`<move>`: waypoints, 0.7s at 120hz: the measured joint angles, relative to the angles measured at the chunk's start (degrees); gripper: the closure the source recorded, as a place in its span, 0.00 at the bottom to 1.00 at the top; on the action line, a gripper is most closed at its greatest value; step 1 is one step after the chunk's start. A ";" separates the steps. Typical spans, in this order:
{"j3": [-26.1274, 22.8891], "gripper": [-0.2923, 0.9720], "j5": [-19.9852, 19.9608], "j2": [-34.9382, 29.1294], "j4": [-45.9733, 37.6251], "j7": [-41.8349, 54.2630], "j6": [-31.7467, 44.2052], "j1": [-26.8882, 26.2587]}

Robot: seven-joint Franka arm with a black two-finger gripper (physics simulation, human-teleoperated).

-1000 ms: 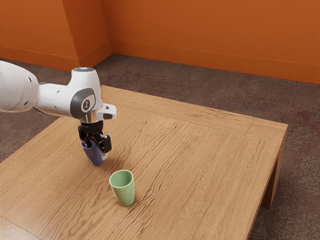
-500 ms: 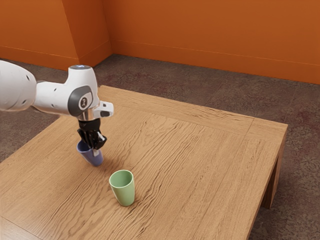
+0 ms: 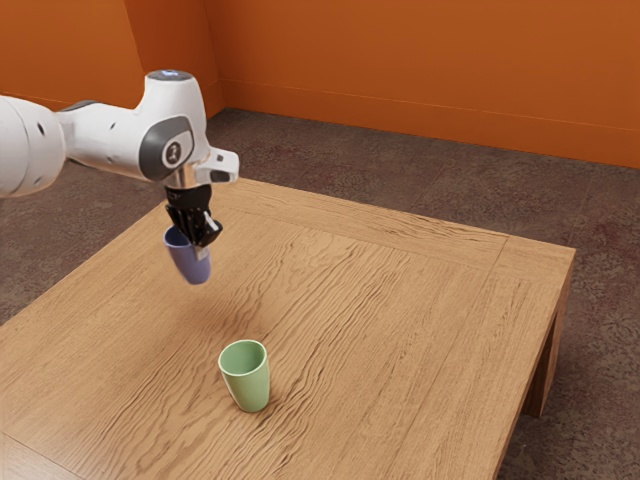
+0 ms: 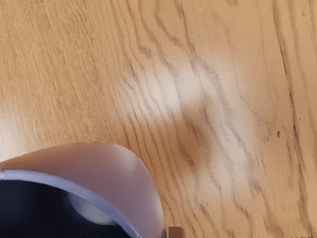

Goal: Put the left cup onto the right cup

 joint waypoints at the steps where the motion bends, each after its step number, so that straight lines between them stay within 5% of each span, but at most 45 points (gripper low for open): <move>1: 0.00 0.85 0.02 -0.11 0.00 0.00 -0.04 -0.06; 84: -6.32 0.85 -1.03 -3.87 0.29 -1.80 -6.65 -4.49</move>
